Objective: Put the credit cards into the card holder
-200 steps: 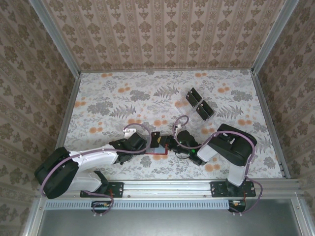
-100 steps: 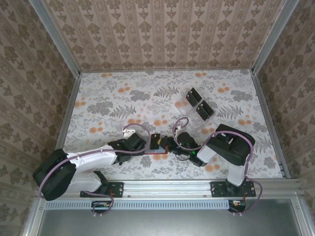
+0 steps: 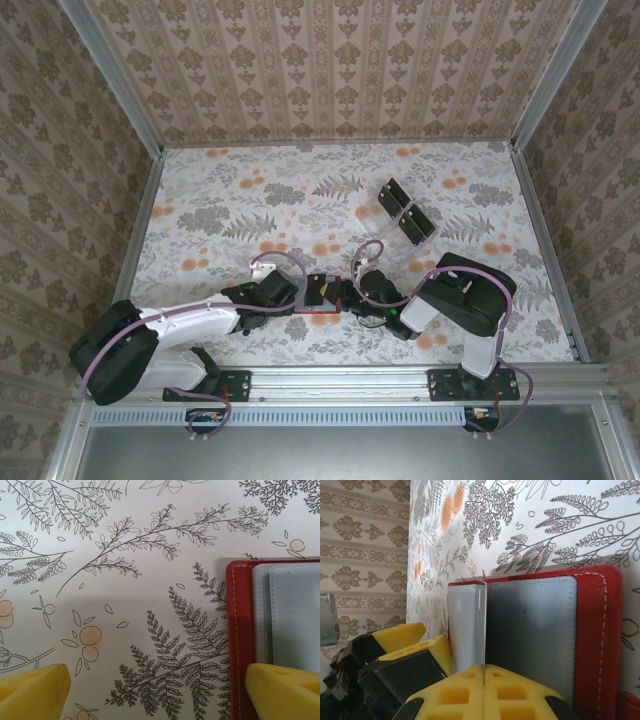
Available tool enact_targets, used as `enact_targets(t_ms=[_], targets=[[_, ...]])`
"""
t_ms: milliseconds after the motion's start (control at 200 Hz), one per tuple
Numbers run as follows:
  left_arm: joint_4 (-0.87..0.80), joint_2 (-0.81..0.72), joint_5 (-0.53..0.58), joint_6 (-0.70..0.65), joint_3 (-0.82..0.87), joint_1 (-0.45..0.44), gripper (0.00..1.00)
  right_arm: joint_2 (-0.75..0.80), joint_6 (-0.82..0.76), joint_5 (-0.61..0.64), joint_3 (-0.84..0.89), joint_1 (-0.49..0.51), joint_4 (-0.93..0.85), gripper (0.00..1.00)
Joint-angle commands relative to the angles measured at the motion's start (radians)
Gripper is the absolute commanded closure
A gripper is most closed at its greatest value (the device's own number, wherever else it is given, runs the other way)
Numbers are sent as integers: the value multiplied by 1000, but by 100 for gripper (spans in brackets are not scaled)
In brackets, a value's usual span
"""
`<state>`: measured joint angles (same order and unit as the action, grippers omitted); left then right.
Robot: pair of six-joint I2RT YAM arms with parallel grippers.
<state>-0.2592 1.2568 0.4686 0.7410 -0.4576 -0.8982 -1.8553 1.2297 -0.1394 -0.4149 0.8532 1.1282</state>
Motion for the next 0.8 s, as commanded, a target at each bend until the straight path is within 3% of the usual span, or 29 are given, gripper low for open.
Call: enact_targets(t_ms=[0,795], targets=[[-16,18,-4,3,20,-8,0,-33,17,-17,8,10,23,100],[-10,19,-4,9,27,-8,0,-51,46,-52,34,15,38,100]])
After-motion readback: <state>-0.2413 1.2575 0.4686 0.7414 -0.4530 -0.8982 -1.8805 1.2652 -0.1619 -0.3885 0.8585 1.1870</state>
